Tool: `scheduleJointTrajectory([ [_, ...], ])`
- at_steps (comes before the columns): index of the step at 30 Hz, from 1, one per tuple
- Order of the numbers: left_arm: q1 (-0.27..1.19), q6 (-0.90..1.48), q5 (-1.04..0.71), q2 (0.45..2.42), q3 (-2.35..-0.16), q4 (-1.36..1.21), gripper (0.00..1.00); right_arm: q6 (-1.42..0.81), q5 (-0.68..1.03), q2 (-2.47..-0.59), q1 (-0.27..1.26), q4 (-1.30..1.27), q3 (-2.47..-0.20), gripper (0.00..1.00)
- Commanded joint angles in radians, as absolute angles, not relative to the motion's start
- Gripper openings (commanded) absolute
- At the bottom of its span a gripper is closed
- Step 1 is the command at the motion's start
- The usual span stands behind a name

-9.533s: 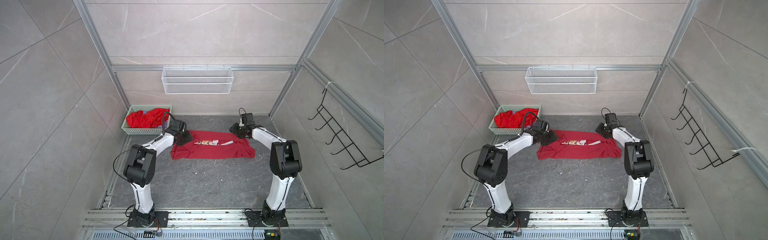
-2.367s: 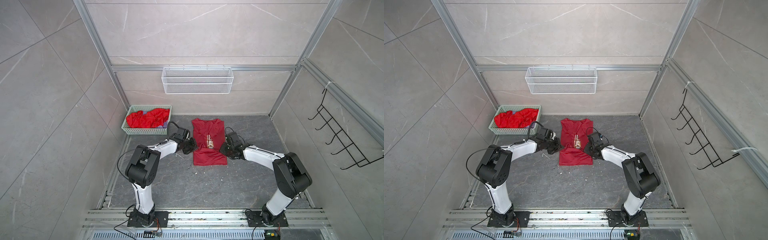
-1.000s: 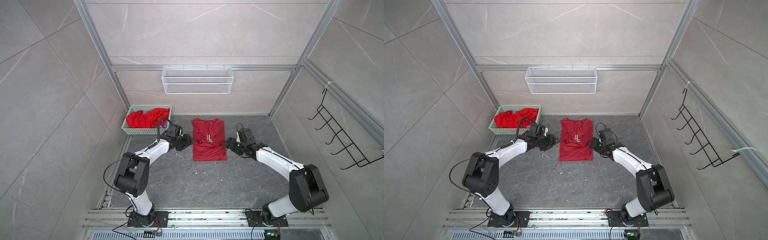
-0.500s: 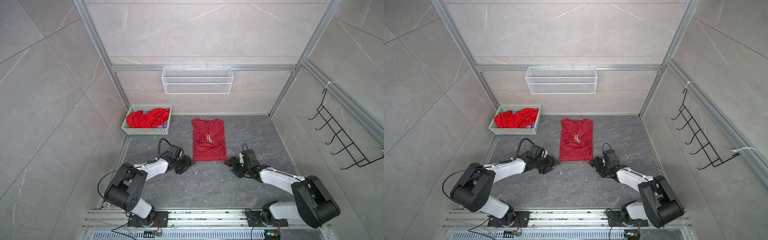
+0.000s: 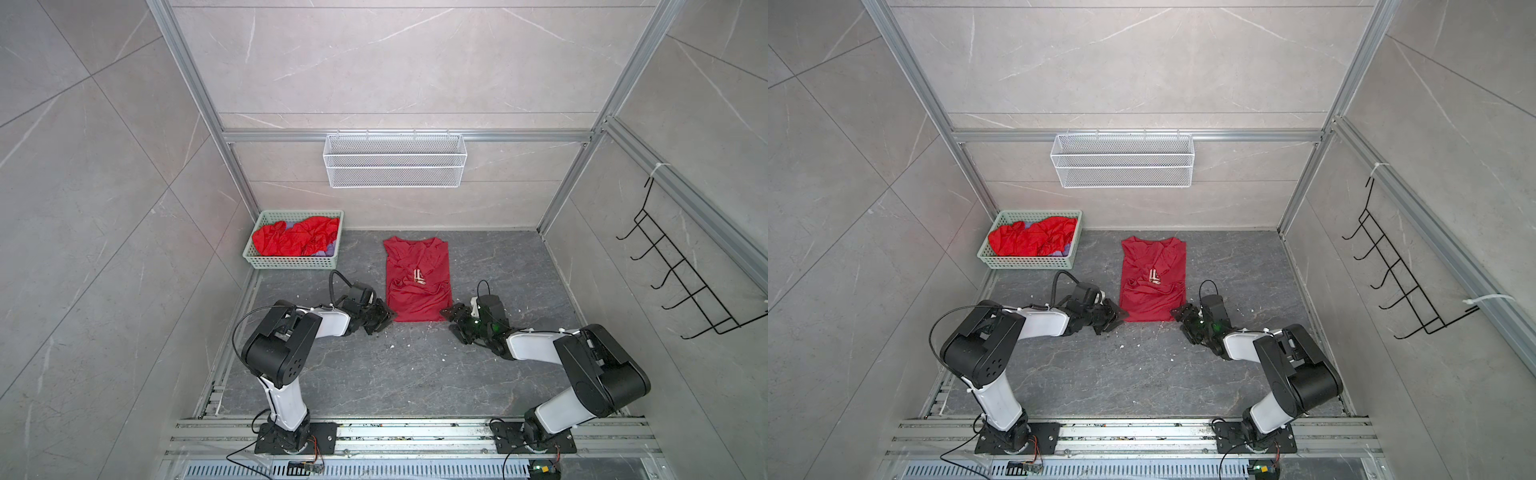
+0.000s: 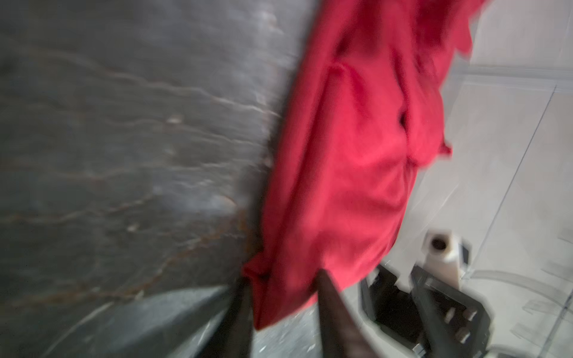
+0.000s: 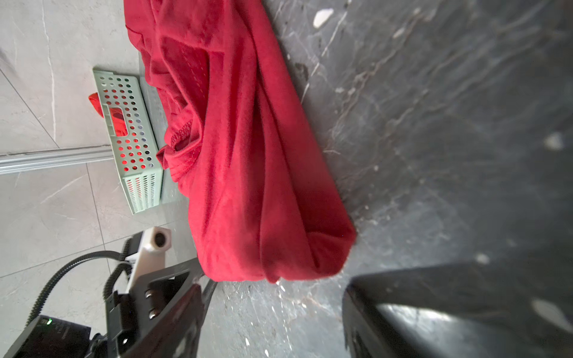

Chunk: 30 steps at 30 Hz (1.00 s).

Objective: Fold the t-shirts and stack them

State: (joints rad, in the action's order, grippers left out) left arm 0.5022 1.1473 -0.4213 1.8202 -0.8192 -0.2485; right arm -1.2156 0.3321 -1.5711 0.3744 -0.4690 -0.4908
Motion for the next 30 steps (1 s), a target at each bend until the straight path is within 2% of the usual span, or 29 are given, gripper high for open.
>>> scheduleJointTrajectory([
  [1, 0.508, 1.158, -0.423, 1.832, -0.865, -0.241, 0.00, -1.256, 0.277, -1.611, 0.402, -0.343, -0.454, 0.73],
  [8, 0.526, 1.118, -0.455, 1.777, -0.976, -0.166, 0.00, -1.367, 0.223, -1.659, 0.508, -0.467, -0.444, 0.74],
  [16, 0.537, 1.140, -0.491, 1.727, -1.054, -0.153, 0.00, -1.572, 0.160, -1.848, 0.564, -0.894, -0.420, 0.77],
  [17, 0.538, 1.143, -0.492, 1.718, -1.054, -0.154, 0.00, -1.589, 0.148, -1.865, 0.566, -0.925, -0.424, 0.78],
  [19, 0.538, 1.147, -0.492, 1.698, -1.051, -0.155, 0.00, -1.618, 0.120, -1.900, 0.568, -0.985, -0.429, 0.88],
  [20, 0.538, 1.145, -0.492, 1.691, -1.051, -0.148, 0.00, -1.626, 0.106, -1.911, 0.567, -1.007, -0.431, 0.89],
  [24, 0.538, 1.146, -0.484, 1.667, -1.034, -0.139, 0.00, -1.629, 0.051, -1.914, 0.567, -1.001, -0.437, 0.85],
  [30, 0.535, 1.147, -0.448, 1.622, -0.988, -0.126, 0.00, -1.568, -0.043, -1.789, 0.568, -0.750, -0.444, 0.74],
])
